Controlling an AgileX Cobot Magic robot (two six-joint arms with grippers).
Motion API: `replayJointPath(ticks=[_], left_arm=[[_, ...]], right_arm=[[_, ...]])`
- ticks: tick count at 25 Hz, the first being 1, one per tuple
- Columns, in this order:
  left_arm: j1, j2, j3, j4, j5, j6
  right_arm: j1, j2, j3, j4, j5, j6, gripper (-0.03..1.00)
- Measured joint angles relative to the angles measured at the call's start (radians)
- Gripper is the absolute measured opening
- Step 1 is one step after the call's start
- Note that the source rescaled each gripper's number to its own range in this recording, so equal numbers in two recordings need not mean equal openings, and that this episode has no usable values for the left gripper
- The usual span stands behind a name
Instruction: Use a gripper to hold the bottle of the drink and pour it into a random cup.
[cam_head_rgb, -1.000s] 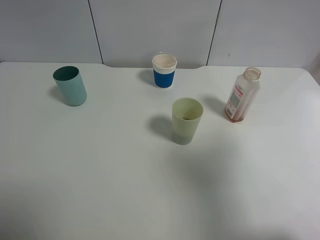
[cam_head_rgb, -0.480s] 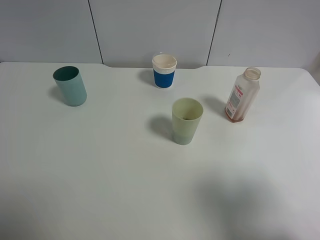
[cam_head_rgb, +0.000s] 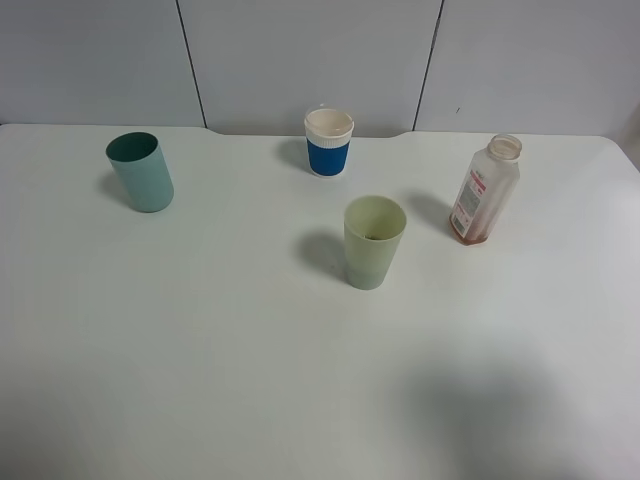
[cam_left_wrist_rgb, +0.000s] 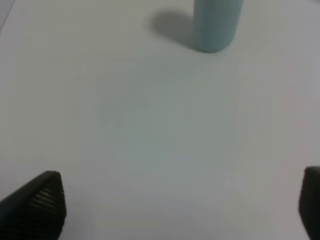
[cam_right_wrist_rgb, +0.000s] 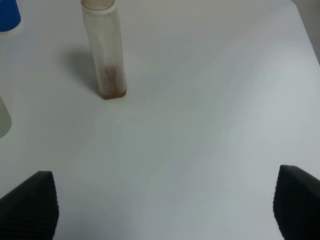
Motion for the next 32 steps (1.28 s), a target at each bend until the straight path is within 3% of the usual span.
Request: replayJointPath(ticks=[32], left_arm=[[0.000,0.000,0.000,0.000,0.001,0.000]], right_arm=[[-0.001,0.008,0.000,0.001,-0.002,0.000,0.91]])
